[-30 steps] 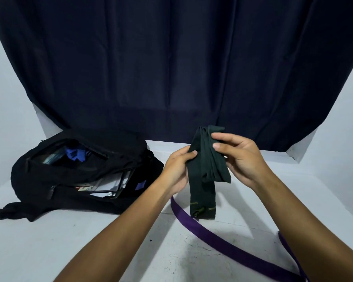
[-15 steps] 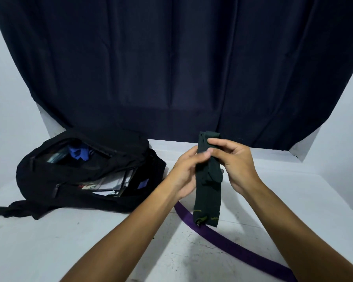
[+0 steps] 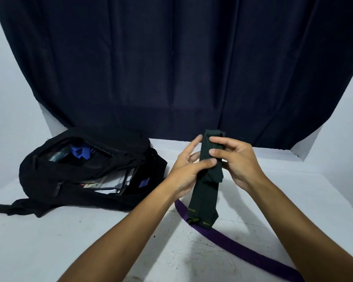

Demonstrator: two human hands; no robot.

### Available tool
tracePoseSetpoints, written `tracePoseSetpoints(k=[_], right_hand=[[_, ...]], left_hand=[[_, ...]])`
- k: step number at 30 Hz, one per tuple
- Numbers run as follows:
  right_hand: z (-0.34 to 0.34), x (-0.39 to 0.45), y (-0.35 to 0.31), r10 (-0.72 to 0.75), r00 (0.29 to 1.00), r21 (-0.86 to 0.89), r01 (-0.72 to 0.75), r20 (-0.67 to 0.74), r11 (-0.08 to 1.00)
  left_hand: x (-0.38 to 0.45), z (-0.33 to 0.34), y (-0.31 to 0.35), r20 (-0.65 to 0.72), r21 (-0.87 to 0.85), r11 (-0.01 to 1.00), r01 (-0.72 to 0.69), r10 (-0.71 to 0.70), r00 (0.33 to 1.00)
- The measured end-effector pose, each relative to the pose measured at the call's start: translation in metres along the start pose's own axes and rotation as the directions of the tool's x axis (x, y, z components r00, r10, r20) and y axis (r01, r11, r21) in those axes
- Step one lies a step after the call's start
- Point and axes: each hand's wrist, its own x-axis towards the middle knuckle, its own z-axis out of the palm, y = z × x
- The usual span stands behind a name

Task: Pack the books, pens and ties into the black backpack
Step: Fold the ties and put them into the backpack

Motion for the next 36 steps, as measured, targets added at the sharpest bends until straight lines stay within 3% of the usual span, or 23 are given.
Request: tracePoseSetpoints(k=[1, 3, 5, 8, 10, 12, 14, 24, 30, 36], right_hand=[[-0.001, 0.002, -0.002, -0.024, 0.999, 0.007, 0.024, -0.031, 1.000], [-0.003, 0.006, -0.008, -0.077, 0.993, 0.041, 0.081, -0.088, 0.996], [-0.005, 0.010, -0.012, -0.119, 0.985, 0.075, 0.129, -0.123, 0.989], [-0.002, 0.009, -0.013, -0.154, 0.983, 0.082, 0.162, -0.101, 0.983], [0.001, 0.005, -0.011, -0.152, 0.987, 0.071, 0.156, -0.053, 0.985], [0.005, -0.001, -0.005, -0.136, 0.991, 0.046, 0.136, -0.010, 0.990], [0.008, -0.009, 0.004, -0.109, 0.994, 0.028, 0.108, 0.019, 0.994], [0.009, -0.037, 0.035, -0.003, 0.983, 0.019, 0.000, 0.185, 1.000], [0.005, -0.039, 0.036, 0.047, 0.961, 0.003, -0.050, 0.272, 0.999], [0.004, -0.038, 0.035, 0.044, 0.959, -0.001, -0.046, 0.278, 0.999]], left_hand=[[-0.001, 0.001, -0.003, -0.123, 0.044, 0.999, -0.027, 0.032, 0.992], [-0.007, 0.001, -0.009, -0.378, 0.175, 0.980, -0.091, 0.152, 0.913], [-0.013, -0.002, -0.022, -0.461, 0.218, 0.976, -0.022, 0.123, 0.879], [-0.024, 0.006, -0.033, -0.250, 0.150, 0.952, 0.268, -0.226, 0.942], [-0.017, 0.004, -0.032, -0.085, -0.137, 0.914, 0.382, -0.396, 0.914], [-0.004, -0.003, -0.023, 0.004, -0.449, 0.820, 0.354, -0.395, 0.919], [0.008, -0.013, -0.009, 0.002, -0.552, 0.782, 0.291, -0.347, 0.938], [0.022, -0.027, 0.018, -0.013, -0.358, 0.858, 0.368, -0.398, 0.917], [0.022, -0.031, 0.016, -0.092, -0.298, 0.897, 0.326, -0.367, 0.926], [0.020, -0.030, 0.013, -0.056, -0.267, 0.917, 0.294, -0.320, 0.946]])
